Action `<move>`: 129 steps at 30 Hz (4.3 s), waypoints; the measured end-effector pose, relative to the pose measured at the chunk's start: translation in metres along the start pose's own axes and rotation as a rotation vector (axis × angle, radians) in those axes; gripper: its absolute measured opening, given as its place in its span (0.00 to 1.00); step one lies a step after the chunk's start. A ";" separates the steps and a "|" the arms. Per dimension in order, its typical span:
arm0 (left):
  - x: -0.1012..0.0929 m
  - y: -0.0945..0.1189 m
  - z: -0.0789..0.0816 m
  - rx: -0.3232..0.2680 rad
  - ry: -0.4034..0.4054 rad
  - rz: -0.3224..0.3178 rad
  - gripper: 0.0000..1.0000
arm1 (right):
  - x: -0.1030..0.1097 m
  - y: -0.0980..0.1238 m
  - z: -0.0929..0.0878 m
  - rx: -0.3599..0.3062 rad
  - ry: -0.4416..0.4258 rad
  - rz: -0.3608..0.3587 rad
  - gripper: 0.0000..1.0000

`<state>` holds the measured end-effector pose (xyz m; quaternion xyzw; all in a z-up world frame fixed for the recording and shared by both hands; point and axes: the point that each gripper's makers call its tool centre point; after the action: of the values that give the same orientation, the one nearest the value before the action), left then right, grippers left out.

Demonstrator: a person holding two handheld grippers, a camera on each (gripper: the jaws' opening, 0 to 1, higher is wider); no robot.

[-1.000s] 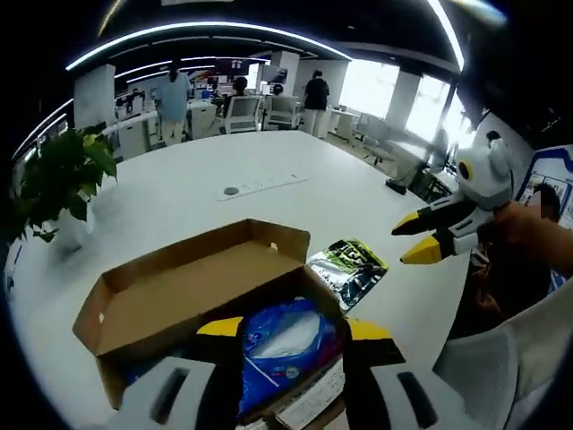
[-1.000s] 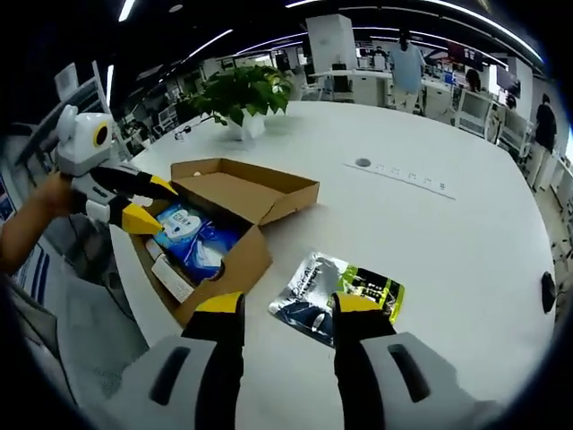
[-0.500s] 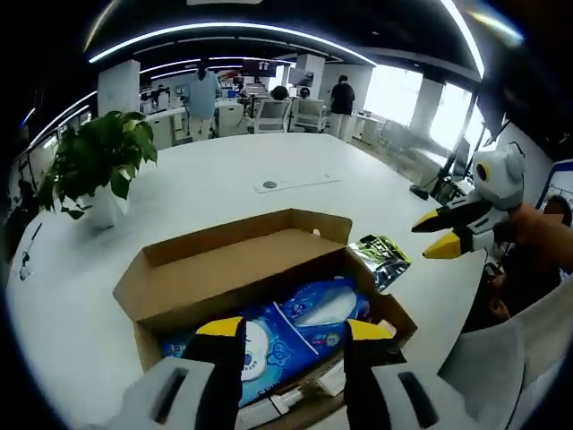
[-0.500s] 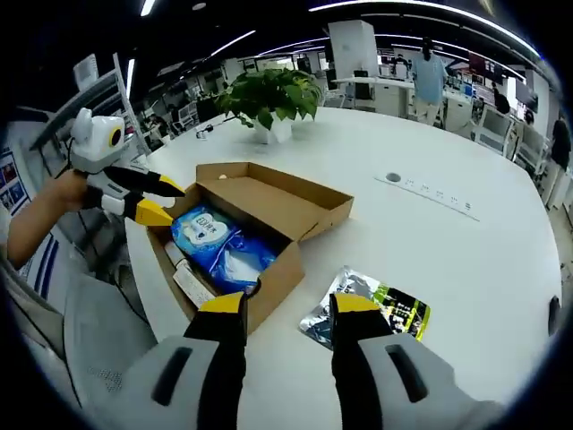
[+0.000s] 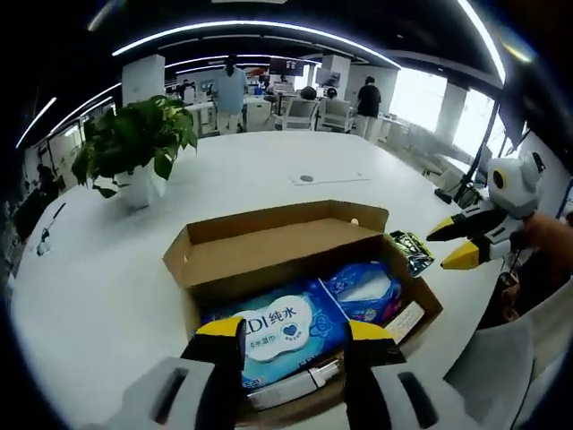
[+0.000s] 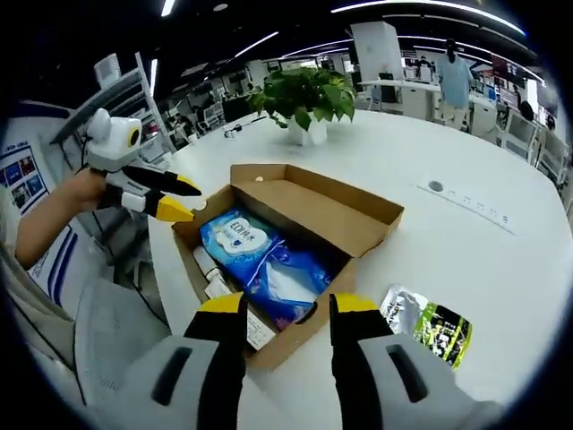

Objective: Operate the shoe box by opening the lid, removing the specified soft item, and placing it in the target area until the item is outside and the box remains undamaged.

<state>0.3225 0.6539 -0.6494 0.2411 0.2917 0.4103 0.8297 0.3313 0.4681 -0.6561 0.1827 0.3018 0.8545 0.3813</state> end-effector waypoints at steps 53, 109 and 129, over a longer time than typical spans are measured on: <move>0.067 0.027 -0.085 0.023 0.254 0.174 0.05 | 0.066 -0.124 0.002 0.111 0.084 0.101 0.24; 0.067 0.028 -0.080 0.042 0.221 0.186 0.06 | 0.062 -0.123 0.007 0.158 0.014 -0.002 0.00; 0.043 0.013 -0.034 0.009 0.134 0.126 0.15 | 0.030 -0.094 0.001 0.121 -0.070 -0.043 0.00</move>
<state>0.3138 0.7018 -0.6776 0.2345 0.3326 0.4755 0.7799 0.3635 0.5405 -0.7141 0.2287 0.3430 0.8195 0.3981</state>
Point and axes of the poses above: the point that each gripper's makers call its tool centre point, and the gripper's own axes: y roughly backward along the fingers, x roughly to its left, z roughly out of its top, and after that the axes turned 14 degrees about -z, right-handed
